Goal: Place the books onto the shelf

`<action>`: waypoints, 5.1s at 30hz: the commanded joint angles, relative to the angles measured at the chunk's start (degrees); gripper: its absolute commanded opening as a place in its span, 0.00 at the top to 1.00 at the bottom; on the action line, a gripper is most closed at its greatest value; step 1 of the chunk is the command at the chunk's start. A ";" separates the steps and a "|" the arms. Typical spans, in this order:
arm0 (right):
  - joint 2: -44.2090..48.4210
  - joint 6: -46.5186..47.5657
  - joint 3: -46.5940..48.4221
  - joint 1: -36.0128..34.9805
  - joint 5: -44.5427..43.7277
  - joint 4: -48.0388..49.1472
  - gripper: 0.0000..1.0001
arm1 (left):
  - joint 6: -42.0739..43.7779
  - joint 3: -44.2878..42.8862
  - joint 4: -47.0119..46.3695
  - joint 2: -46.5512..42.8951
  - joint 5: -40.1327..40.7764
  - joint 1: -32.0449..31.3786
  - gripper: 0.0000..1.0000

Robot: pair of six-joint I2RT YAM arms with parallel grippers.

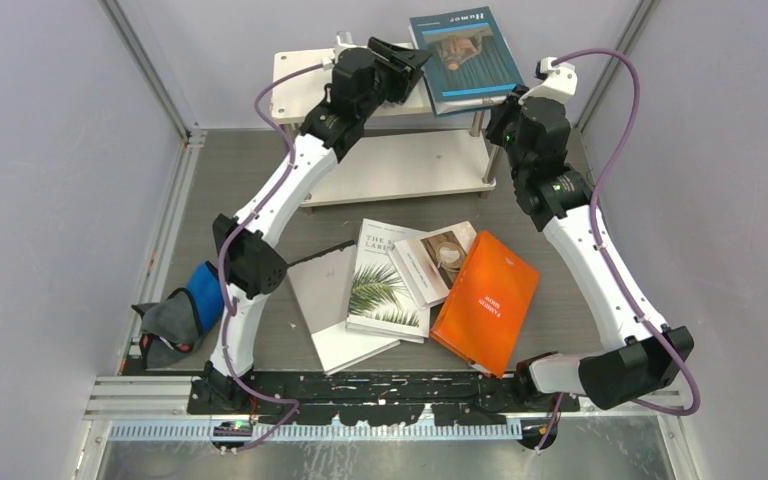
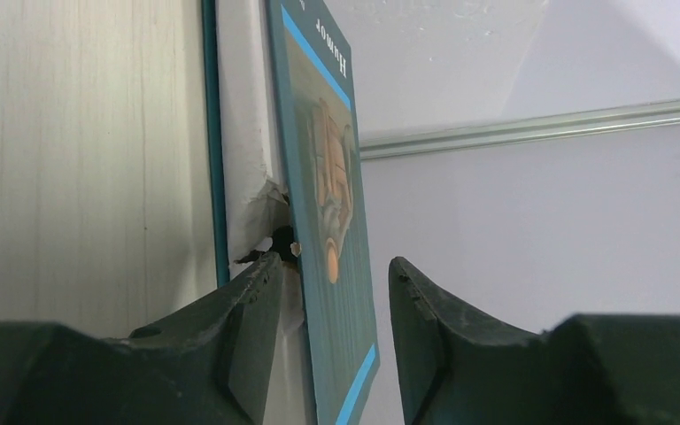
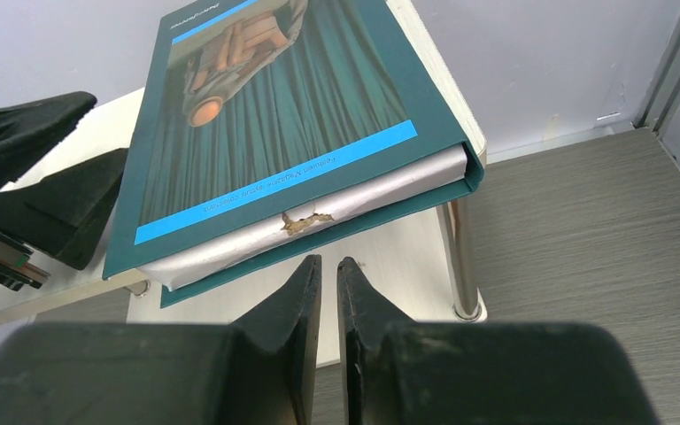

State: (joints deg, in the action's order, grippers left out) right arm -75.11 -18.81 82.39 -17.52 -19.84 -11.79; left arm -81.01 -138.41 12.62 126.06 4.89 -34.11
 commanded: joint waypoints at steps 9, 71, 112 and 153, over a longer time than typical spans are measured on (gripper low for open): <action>4.01 1.61 0.84 0.12 0.63 0.83 0.81 | 7.78 2.99 -0.56 -10.25 2.38 1.95 0.49; -5.00 -9.81 7.48 12.62 3.65 1.23 0.81 | -0.38 -15.13 -3.10 9.58 -8.20 4.48 0.70; 0.41 -5.41 4.85 14.19 -0.13 0.90 0.78 | 0.71 -15.57 -4.95 9.21 -5.35 2.14 0.55; 23.04 -5.66 -6.36 15.06 -1.03 -16.07 0.66 | 30.85 46.26 5.23 -44.21 13.01 -18.93 0.40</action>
State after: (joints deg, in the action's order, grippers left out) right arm -55.99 -23.88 76.77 -2.50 -19.92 -24.88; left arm -57.12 -100.44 14.35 88.95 8.86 -43.77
